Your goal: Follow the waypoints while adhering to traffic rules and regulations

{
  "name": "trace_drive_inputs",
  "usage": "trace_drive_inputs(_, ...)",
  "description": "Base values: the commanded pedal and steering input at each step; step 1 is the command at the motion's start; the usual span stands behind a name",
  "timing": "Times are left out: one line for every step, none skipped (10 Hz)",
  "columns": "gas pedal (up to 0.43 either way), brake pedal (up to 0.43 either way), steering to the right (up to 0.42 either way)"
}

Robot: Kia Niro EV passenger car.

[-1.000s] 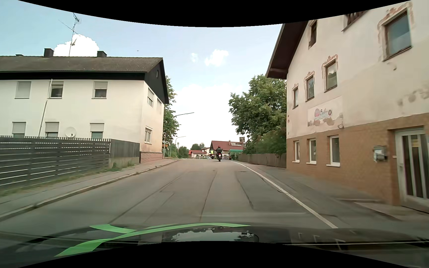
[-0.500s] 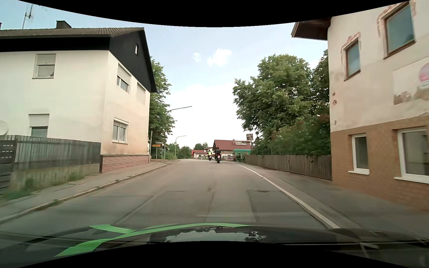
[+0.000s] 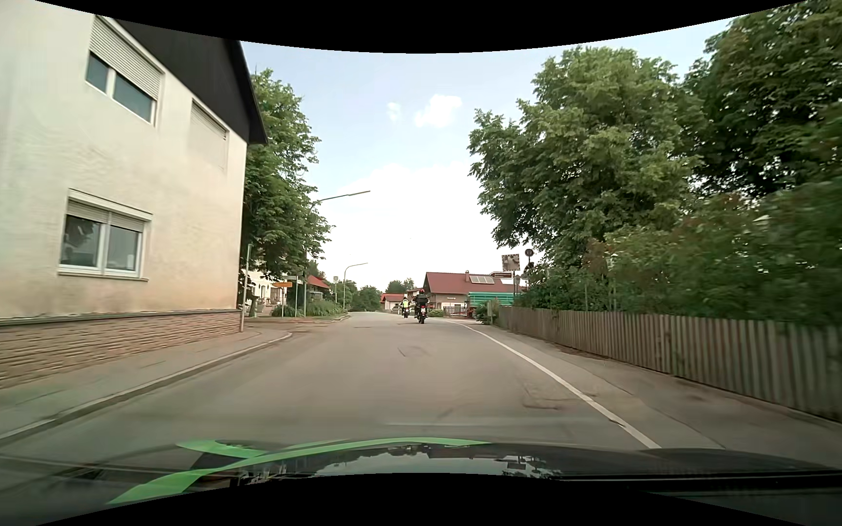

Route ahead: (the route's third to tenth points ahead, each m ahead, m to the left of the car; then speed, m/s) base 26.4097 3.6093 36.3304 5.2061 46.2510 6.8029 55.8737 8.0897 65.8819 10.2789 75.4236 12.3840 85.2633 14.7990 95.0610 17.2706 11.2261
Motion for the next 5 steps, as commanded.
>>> trace_drive_inputs(0.087,0.0,-0.018)
trace_drive_inputs(0.087,0.0,-0.02)
trace_drive_inputs(0.087,0.0,-0.025)
trace_drive_inputs(0.087,0.0,-0.028)
trace_drive_inputs(0.087,0.0,-0.029)
